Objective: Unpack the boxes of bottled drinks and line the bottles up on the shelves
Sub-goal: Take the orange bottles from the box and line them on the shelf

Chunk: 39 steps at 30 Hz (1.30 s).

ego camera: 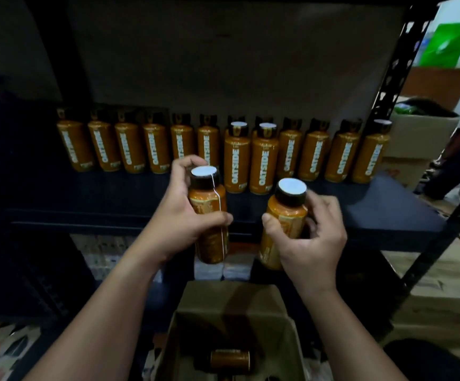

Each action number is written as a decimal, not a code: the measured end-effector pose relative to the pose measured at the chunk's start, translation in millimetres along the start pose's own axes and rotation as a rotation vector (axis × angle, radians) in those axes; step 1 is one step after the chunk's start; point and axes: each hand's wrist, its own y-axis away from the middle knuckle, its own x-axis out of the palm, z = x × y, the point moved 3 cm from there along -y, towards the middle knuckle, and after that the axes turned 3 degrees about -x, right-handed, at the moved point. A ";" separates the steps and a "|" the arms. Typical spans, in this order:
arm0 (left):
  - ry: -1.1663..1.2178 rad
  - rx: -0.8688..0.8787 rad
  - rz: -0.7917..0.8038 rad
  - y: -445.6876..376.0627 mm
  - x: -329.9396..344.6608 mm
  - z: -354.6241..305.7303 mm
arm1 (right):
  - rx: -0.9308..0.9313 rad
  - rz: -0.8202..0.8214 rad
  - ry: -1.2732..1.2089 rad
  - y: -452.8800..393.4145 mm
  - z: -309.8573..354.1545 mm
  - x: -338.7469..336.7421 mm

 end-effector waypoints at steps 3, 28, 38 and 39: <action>0.094 0.069 -0.088 -23.5 -7.1 -18.1 | 0.007 -0.085 -0.036 -31.0 6.8 4.1; -0.095 0.086 -0.286 -78.0 2.3 54.1 | 0.210 0.265 -0.231 -83.8 -65.4 36.1; 0.055 0.006 -0.160 -84.4 -8.4 67.9 | 0.242 0.173 -0.129 -77.1 -70.4 30.9; 0.079 -0.003 -0.143 -84.1 -9.6 68.3 | 0.249 0.165 -0.119 -76.4 -69.4 31.6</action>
